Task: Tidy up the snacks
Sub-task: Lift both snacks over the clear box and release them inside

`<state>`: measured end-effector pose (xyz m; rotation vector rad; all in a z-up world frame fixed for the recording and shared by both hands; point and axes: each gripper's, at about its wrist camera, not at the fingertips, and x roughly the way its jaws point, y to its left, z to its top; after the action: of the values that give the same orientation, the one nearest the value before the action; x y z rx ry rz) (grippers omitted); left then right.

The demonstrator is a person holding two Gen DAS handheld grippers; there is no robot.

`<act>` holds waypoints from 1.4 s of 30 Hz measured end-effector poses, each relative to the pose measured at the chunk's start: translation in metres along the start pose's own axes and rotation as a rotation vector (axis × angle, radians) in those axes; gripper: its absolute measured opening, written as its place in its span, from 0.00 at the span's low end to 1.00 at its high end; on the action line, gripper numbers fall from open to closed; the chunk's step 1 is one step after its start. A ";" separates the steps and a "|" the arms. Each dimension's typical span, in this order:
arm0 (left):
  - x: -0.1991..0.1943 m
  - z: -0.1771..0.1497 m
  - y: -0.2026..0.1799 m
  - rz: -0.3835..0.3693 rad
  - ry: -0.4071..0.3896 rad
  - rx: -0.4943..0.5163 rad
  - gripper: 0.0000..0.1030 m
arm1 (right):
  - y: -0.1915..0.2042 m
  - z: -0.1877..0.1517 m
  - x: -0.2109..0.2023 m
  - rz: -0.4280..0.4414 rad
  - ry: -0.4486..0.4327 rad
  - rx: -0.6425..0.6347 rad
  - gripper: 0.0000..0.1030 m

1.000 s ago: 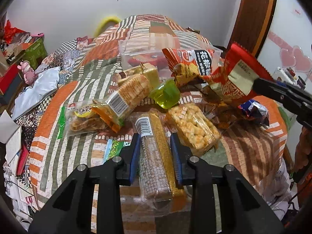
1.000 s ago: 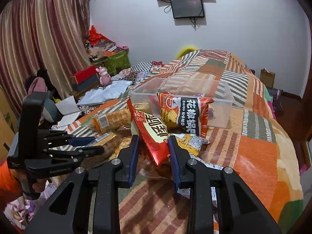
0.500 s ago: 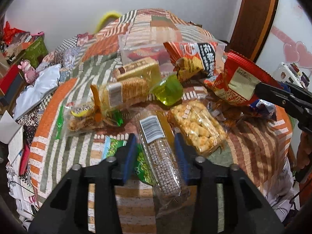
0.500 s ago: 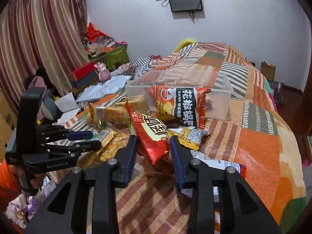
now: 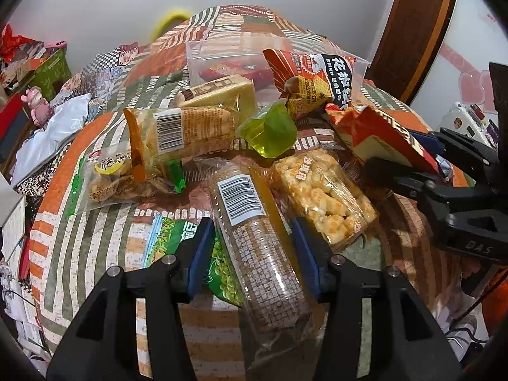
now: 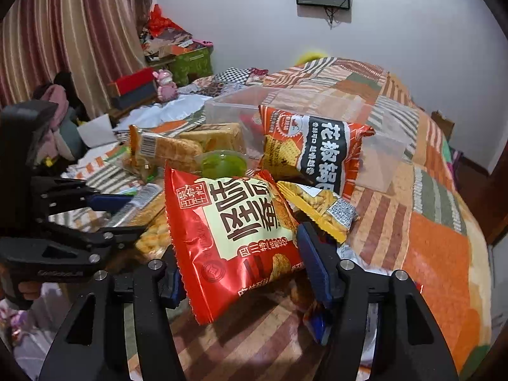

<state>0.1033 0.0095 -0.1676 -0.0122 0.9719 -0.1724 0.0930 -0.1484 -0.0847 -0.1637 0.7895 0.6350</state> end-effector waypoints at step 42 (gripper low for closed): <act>-0.080 0.123 0.005 -0.031 -0.311 -0.024 0.33 | -0.064 0.084 -0.071 -0.022 -0.248 0.153 0.34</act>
<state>0.1608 0.0187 -0.0333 -0.0747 0.6638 -0.1814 0.1445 -0.2020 0.0184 0.0458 0.5926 0.5588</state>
